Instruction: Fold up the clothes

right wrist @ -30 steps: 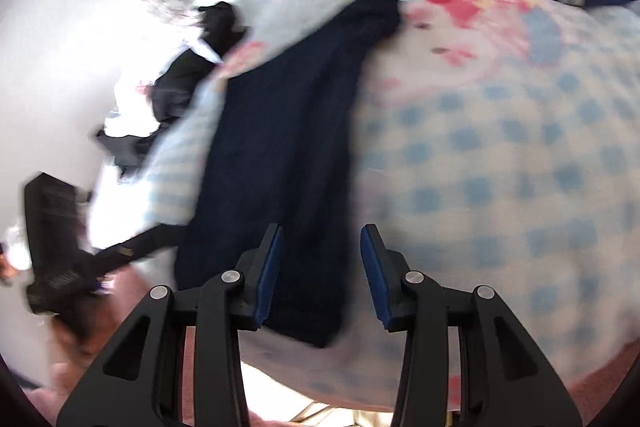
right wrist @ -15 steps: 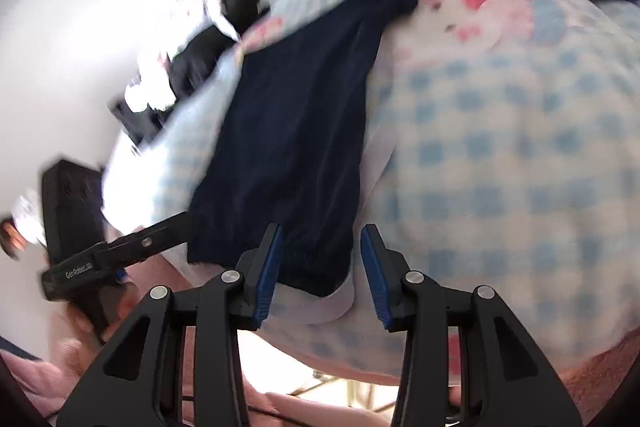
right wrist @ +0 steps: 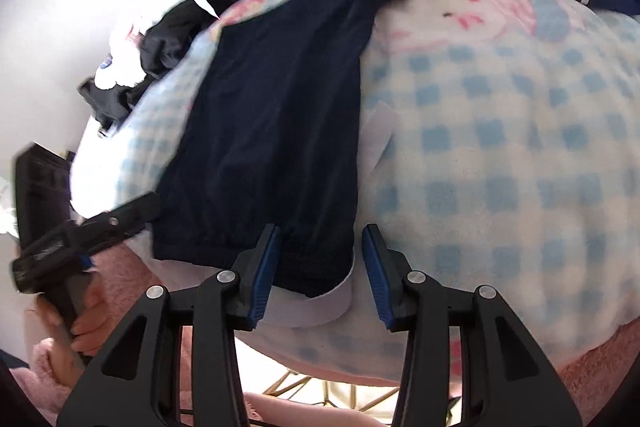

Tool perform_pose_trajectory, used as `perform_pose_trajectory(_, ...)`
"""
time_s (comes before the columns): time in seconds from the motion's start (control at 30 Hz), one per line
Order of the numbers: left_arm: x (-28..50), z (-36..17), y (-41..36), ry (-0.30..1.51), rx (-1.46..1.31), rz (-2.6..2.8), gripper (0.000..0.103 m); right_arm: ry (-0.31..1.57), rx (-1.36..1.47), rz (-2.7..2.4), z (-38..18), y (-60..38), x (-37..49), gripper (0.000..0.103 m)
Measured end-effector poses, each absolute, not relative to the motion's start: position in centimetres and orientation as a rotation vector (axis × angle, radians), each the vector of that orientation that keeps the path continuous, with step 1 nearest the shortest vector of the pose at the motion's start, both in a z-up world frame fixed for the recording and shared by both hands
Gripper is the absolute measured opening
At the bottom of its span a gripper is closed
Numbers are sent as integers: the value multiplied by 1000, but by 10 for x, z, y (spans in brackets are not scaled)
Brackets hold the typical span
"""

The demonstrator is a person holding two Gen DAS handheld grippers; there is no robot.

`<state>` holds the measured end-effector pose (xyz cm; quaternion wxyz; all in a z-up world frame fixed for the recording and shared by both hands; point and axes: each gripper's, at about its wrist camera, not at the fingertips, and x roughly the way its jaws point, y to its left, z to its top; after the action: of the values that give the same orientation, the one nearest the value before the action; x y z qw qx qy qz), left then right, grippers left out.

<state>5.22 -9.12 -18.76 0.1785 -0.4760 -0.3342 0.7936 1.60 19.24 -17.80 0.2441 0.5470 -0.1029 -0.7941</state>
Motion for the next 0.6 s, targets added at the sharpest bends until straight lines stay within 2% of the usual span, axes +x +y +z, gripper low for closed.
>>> perform_pose_trajectory(0.1, 52, -199, -72, -957, -1387, 2168, 66, -308, 1511, -2129, -185, 187, 16, 50)
perform_pose_trajectory(0.17, 49, -204, -63, -920, -1424, 2184, 60, -358, 1512, -2077, -192, 182, 17, 49)
perform_pose_trajectory(0.2, 49, -203, -64, -902, -1429, 2196, 42, -354, 1507, -2074, -192, 180, 18, 38)
perform_pose_trajectory(0.23, 50, -201, -64, -885, -1433, 2212, 30, -335, 1498, -2078, -190, 179, 20, 30)
perform_pose_trajectory(0.27, 52, -198, -64, -880, -1425, 2225, 30, -321, 1479, -2083, -186, 178, 23, 23)
perform_pose_trajectory(0.3, 56, -195, -64, -886, -1404, 2231, 24, -308, 1453, -2088, -180, 179, 27, 18)
perform_pose_trajectory(0.47, 75, -179, -67, -904, -1344, 2235, 19, -301, 1356, -2101, -149, 188, 50, 14)
perform_pose_trajectory(0.6, 75, -183, -66, -931, -1341, 2222, 19, -298, 1390, -2060, -158, 176, 51, 11)
